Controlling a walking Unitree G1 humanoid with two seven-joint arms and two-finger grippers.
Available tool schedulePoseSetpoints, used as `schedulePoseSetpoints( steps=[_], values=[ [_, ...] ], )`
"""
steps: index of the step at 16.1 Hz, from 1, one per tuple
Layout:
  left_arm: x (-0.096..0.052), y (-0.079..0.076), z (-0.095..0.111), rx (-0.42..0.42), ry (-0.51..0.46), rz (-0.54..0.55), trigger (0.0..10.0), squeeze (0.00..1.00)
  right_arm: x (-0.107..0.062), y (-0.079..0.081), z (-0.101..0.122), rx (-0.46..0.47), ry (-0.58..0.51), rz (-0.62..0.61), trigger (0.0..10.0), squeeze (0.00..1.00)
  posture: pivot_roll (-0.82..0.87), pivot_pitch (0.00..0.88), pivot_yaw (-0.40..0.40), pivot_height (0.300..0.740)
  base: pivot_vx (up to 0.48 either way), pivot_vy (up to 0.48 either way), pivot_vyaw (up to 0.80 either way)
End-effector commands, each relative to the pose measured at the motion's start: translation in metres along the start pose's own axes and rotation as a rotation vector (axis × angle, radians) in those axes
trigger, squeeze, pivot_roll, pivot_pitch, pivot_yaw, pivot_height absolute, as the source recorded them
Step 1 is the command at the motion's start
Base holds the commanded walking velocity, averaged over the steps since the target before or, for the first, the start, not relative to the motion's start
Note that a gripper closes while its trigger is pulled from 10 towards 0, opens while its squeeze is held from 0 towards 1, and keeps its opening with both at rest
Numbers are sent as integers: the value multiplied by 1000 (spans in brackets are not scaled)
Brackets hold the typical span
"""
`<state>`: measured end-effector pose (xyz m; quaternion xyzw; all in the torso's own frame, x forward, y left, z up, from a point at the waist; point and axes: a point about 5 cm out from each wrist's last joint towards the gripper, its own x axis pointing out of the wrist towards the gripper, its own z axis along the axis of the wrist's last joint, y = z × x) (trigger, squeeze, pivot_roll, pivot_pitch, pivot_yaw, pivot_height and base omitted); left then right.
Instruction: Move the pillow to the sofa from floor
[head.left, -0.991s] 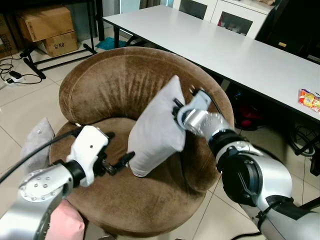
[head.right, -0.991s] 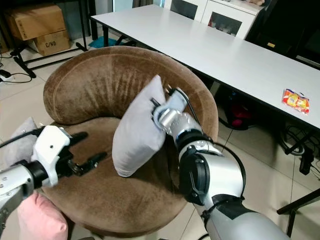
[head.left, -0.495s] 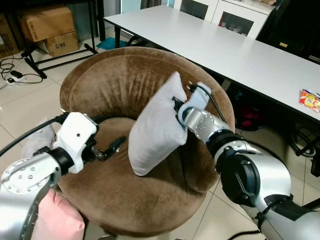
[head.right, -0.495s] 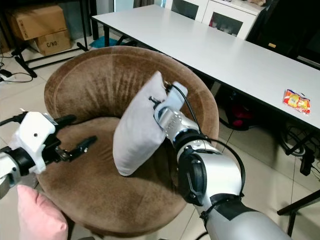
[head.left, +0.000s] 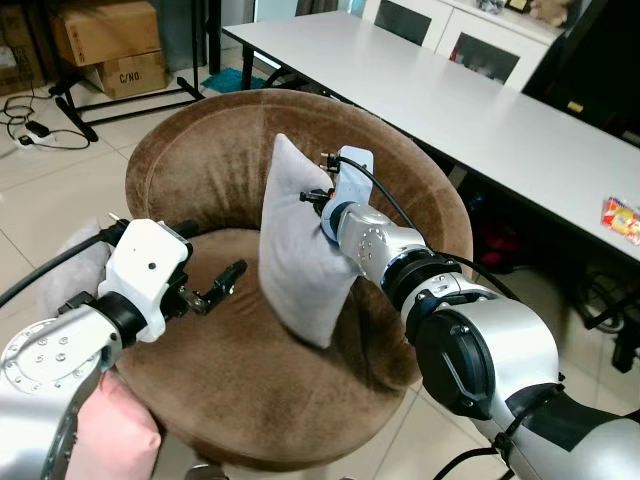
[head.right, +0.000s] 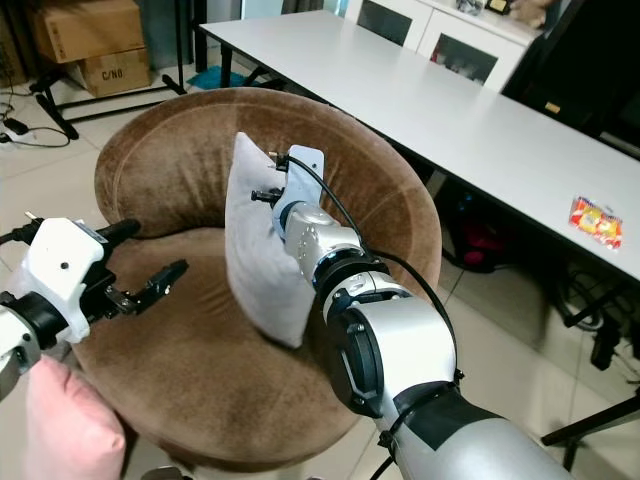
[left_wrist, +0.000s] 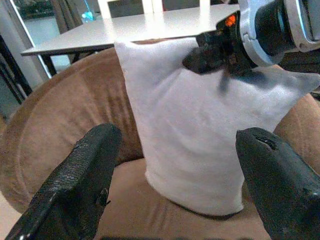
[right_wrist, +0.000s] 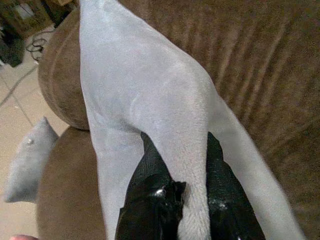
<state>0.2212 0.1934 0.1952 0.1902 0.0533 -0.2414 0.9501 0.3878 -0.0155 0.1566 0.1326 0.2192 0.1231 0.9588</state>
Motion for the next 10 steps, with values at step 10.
schedulePoseSetpoints(
  steps=[10],
  values=[
    [21,-20,3,99,8,-90,10000,0,-9,-4,49,-62,-38,286,10000,0,164,0,-150,740,0,0,0]
  ],
)
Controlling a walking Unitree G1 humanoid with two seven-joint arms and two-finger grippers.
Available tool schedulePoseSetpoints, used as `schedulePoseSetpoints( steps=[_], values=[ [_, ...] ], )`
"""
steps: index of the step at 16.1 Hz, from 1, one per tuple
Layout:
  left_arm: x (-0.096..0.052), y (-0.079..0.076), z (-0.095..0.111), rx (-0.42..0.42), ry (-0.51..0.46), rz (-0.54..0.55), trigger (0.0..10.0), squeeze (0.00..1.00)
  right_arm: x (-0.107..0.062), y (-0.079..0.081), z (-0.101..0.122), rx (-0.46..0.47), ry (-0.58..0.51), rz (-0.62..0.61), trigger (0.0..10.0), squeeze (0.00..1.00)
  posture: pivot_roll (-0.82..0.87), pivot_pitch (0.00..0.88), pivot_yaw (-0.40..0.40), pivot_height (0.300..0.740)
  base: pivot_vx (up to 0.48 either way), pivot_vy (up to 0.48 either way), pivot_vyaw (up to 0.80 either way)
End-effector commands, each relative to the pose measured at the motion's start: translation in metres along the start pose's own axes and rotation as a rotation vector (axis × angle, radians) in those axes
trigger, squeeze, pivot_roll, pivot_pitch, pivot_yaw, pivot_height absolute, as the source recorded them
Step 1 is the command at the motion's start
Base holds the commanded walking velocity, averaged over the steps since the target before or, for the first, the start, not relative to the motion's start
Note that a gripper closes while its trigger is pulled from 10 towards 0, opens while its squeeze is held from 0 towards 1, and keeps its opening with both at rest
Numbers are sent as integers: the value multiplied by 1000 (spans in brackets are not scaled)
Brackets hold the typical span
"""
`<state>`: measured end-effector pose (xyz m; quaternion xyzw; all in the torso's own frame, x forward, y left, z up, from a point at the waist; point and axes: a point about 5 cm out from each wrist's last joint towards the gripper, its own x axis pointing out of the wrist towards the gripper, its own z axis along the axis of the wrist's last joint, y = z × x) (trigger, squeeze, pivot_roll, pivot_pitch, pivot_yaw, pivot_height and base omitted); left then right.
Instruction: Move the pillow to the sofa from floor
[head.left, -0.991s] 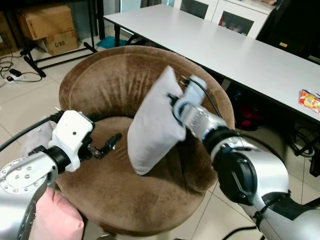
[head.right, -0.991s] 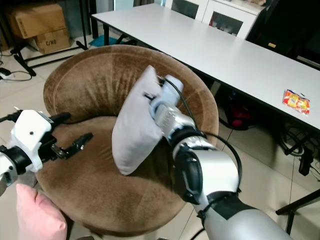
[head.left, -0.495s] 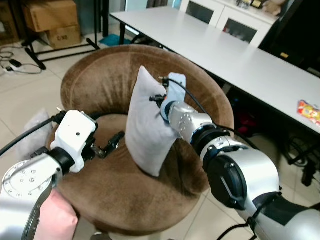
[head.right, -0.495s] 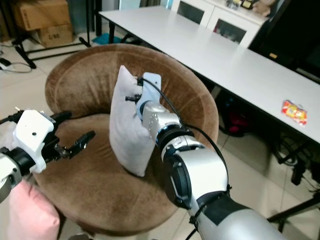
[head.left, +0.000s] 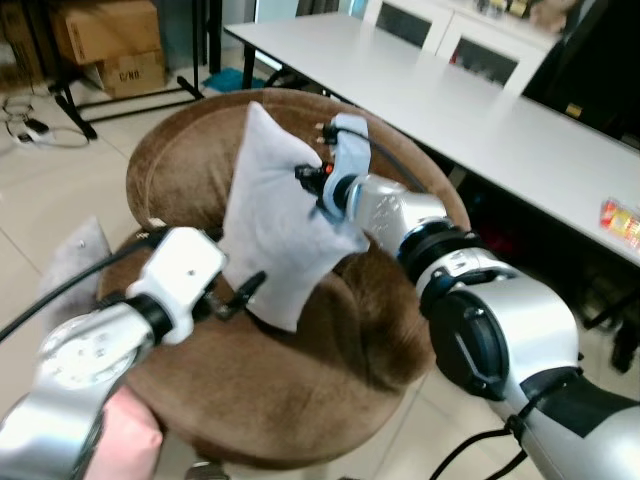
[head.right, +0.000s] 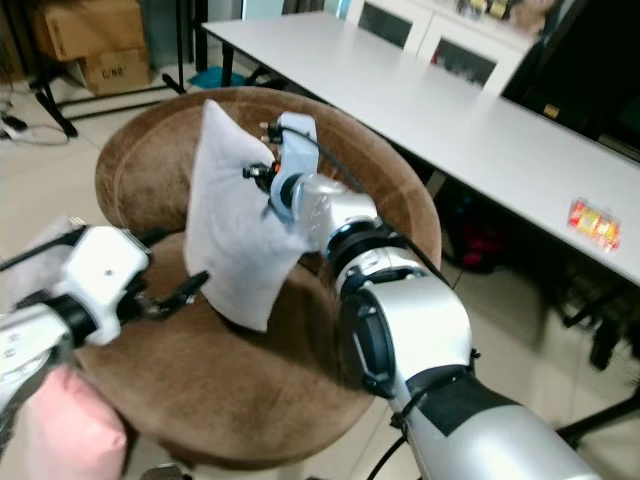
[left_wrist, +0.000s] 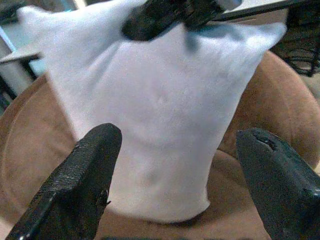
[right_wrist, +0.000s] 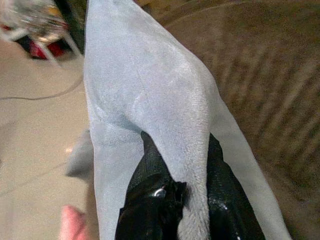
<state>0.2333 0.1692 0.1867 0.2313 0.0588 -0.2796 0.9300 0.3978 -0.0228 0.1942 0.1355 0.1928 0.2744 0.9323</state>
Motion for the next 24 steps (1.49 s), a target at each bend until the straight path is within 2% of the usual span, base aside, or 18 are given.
schedulePoseSetpoints(
  steps=[1,2,3,4,5,6,8,12,15,17,21,24],
  values=[
    [4,-3,4,17,-22,-21,10000,0,-5,-9,4,7,-5,6,10000,0,142,0,-124,740,0,0,0],
    [12,-2,6,31,-34,-48,10000,0,-5,-11,-8,7,40,26,10000,0,104,0,-77,740,0,0,0],
    [14,-1,7,37,-37,-60,10000,0,-6,-12,-12,10,52,24,8980,0,88,0,-57,740,0,0,0],
    [15,-2,7,43,-38,-68,10000,0,-6,-13,-15,7,58,15,8549,0,72,0,-34,740,0,0,0],
    [16,-3,7,49,-41,-74,10000,0,-7,-15,-16,6,58,3,9059,0,62,0,-28,740,0,0,0],
    [16,-3,7,46,-48,-66,10000,0,-8,-16,-16,-11,55,-5,10000,0,58,0,-30,740,0,0,0],
    [13,-4,6,24,-57,-25,10000,0,-11,-15,-14,-4,62,3,10000,0,52,0,-76,740,0,0,0],
    [3,-8,1,18,-39,-10,10000,0,-12,-11,-5,11,31,-9,10000,0,46,0,-126,740,0,0,0],
    [-5,-9,11,43,-51,-38,10000,0,-8,-3,3,-7,-2,-43,10000,0,24,0,-157,740,0,0,0],
    [-5,-7,20,69,-77,-48,10000,0,-3,1,5,-23,-25,-85,10000,0,20,11,-169,740,0,0,0],
    [-4,-6,31,84,-134,34,10000,0,-3,0,18,44,-109,-138,10000,0,28,65,-164,740,0,0,0],
    [-10,-9,38,70,-147,48,10000,0,-1,3,18,42,-110,-132,10000,0,35,113,-161,740,0,0,0]
  ],
)
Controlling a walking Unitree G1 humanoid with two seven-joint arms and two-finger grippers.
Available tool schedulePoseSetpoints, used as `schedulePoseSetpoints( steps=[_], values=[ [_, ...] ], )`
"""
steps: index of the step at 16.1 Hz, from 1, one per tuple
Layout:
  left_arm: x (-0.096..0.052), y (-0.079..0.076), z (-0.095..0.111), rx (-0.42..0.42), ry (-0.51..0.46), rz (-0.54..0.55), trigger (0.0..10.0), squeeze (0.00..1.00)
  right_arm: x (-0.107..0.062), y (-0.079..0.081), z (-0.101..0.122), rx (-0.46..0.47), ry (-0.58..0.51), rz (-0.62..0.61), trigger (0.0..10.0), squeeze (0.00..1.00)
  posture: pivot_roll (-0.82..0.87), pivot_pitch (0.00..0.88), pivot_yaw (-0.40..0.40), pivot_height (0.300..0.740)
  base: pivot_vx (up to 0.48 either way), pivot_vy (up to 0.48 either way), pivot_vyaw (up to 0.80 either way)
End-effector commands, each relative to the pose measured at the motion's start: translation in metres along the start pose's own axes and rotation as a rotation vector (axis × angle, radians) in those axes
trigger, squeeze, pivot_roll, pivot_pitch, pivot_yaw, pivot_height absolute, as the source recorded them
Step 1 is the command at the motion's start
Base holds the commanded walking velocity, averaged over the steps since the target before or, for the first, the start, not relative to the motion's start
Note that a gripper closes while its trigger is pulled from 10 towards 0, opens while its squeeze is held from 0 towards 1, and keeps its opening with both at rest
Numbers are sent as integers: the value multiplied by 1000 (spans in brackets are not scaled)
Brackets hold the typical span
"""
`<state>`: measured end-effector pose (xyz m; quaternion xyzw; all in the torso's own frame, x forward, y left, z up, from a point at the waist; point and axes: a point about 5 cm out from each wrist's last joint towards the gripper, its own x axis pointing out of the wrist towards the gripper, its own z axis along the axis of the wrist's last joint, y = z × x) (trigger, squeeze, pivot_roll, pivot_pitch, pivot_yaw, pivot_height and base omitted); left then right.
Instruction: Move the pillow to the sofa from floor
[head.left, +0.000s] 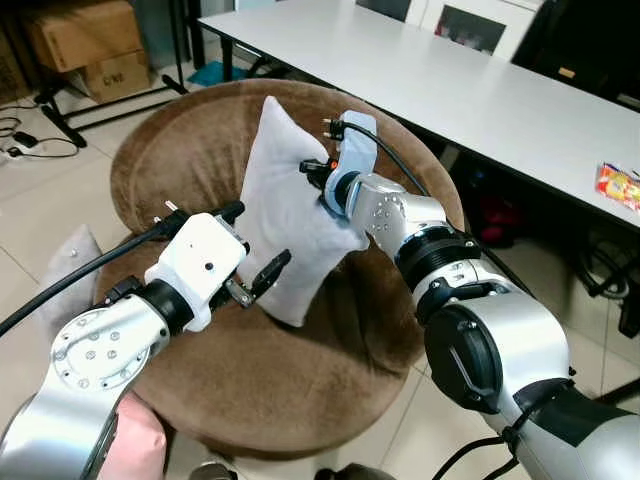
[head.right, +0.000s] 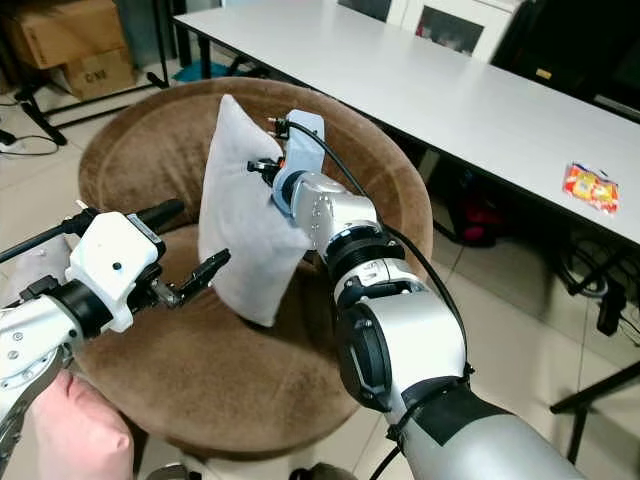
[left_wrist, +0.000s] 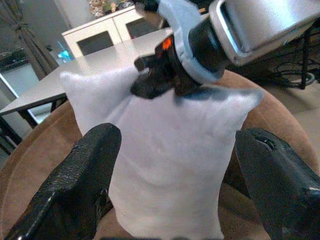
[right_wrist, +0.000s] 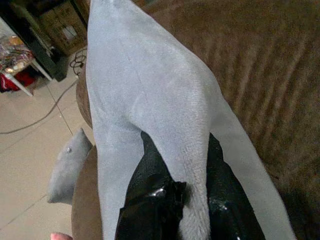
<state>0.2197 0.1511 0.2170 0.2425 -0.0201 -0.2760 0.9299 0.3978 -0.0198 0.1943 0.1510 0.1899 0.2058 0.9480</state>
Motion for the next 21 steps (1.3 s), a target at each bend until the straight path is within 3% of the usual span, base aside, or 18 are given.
schedulePoseSetpoints(
  steps=[1,3,6,9,12,15,16,18,21],
  values=[
    [-3,0,6,1,-11,7,10000,0,-1,6,18,-24,-67,23,10000,0,39,130,-160,740,0,0,0],
    [-9,0,4,1,10,11,10000,0,1,13,18,-53,-74,28,10000,0,42,151,-163,740,0,0,0],
    [-17,-6,1,-5,52,-6,10000,0,2,9,15,18,-76,-91,10000,0,57,144,-176,740,0,0,0],
    [-21,-12,2,-20,67,-26,10000,0,-2,-18,12,101,-91,-279,10000,0,73,139,-191,740,0,0,0],
    [-29,-14,1,-16,90,-22,10000,0,-14,-62,10,175,-122,-543,10000,0,93,140,-205,740,0,0,0],
    [-32,-10,2,-7,105,-2,10000,0,-18,-76,5,162,-94,-535,10000,0,107,132,-214,740,0,0,0],
    [-32,-9,2,-5,106,2,10000,0,-18,-78,5,156,-95,-516,10000,1000,107,132,-214,740,0,0,0],
    [-32,-10,2,-4,105,4,10000,0,-20,-81,10,241,-122,-501,10000,1000,110,134,-214,740,0,0,0],
    [-32,-9,3,-3,106,7,10000,0,-24,-89,19,214,-153,-539,10000,1000,115,128,-215,740,0,0,0]
  ],
)
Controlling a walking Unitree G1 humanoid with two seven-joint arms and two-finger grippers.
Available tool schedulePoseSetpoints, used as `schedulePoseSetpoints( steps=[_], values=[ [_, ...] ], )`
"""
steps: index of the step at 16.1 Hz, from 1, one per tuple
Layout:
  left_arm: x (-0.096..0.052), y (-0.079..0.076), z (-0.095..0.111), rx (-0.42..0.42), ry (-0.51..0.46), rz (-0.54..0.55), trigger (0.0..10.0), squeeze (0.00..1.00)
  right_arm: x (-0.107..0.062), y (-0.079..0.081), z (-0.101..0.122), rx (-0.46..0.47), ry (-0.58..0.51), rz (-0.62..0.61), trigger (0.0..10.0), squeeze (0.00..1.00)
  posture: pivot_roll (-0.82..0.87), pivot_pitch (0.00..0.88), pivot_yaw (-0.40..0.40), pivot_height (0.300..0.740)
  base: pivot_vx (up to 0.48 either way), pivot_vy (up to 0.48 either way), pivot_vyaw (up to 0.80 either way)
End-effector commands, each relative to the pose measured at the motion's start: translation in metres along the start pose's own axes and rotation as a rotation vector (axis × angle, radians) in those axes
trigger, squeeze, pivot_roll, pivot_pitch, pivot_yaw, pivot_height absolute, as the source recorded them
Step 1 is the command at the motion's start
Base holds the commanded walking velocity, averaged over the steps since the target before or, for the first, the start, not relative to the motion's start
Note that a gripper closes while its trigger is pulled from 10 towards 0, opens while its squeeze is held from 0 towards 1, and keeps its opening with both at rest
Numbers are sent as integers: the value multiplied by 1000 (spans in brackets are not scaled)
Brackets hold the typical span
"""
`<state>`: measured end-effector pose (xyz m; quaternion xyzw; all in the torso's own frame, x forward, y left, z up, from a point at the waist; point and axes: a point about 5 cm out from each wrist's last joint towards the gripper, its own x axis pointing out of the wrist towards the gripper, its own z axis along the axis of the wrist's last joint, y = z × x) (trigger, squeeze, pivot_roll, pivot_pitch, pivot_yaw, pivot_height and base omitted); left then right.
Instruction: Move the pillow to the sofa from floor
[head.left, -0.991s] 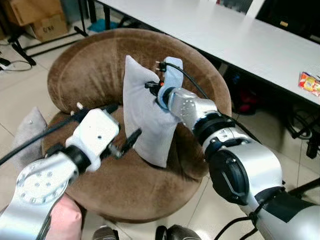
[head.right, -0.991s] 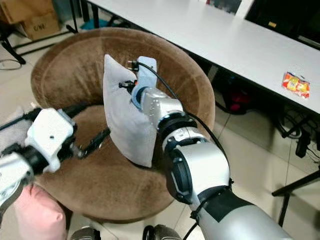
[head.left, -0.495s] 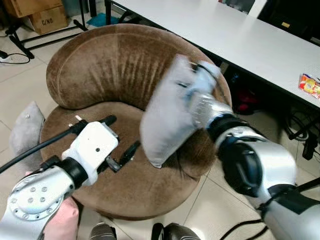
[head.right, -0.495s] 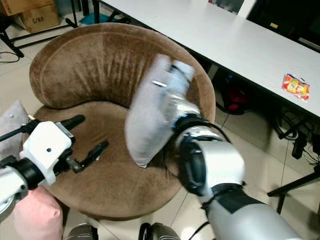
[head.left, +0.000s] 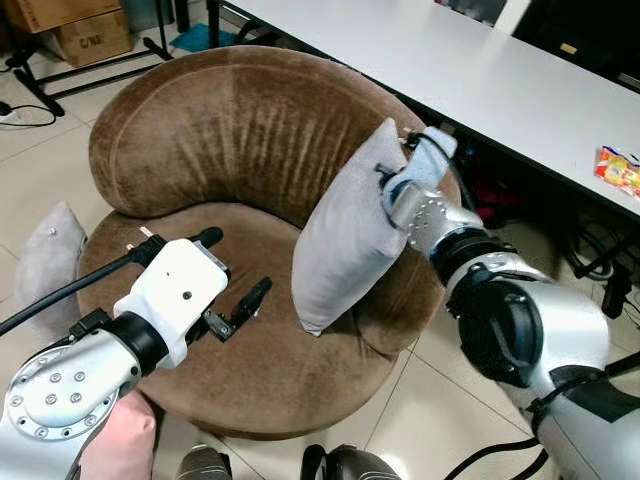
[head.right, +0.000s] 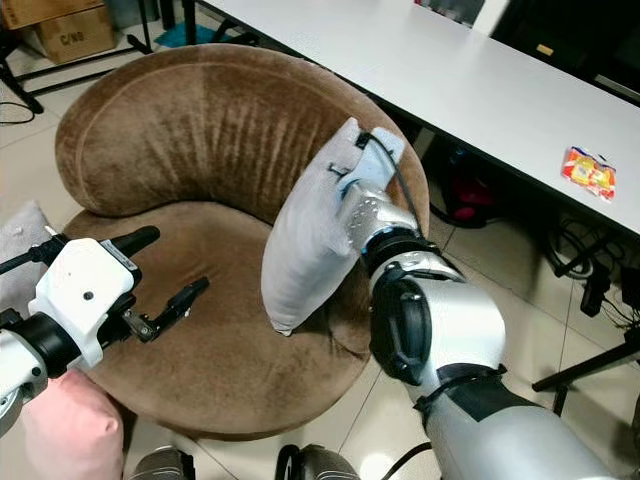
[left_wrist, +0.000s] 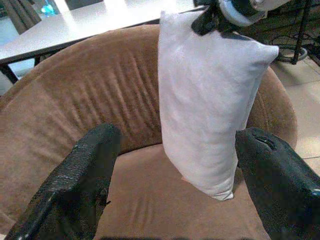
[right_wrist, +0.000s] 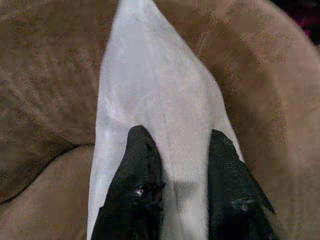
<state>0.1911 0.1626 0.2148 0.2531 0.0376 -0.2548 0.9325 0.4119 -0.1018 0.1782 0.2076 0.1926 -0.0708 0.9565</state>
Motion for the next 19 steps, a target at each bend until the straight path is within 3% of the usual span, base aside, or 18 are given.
schedulePoseSetpoints(
  steps=[1,3,5,6,8,10,12,16,19],
  values=[
    [-2,-1,5,12,-16,-3,10000,0,1,-13,22,20,-82,-47,10000,1000,117,124,-216,740,0,0,0],
    [-1,0,4,14,-15,-5,10000,0,0,-21,32,0,-118,-77,10000,1000,115,120,-214,740,0,0,0],
    [1,0,3,16,-17,-8,10000,0,0,-32,41,-97,-165,-120,10000,984,109,112,-208,740,0,0,0],
    [2,0,4,17,-21,-11,10000,0,1,-35,41,-113,-164,-110,10000,0,107,106,-205,740,0,0,0],
    [6,0,4,14,-34,-12,10000,0,2,-41,42,-156,-173,-50,10000,0,105,84,-197,740,0,0,0],
    [11,-2,1,-3,-40,-7,10000,0,3,-45,39,-290,-181,53,10000,0,90,45,-178,740,0,0,0],
    [15,-1,-8,-20,-13,48,10000,0,4,-57,31,-345,-163,104,10000,0,69,5,-156,740,0,0,0],
    [12,4,-30,-40,71,141,10000,0,4,-85,7,-339,-107,175,10000,0,54,0,-113,740,0,0,0],
    [21,9,-38,-58,80,178,10000,0,-7,-99,-17,-370,-83,217,10000,0,43,0,-82,740,0,0,0]
  ],
)
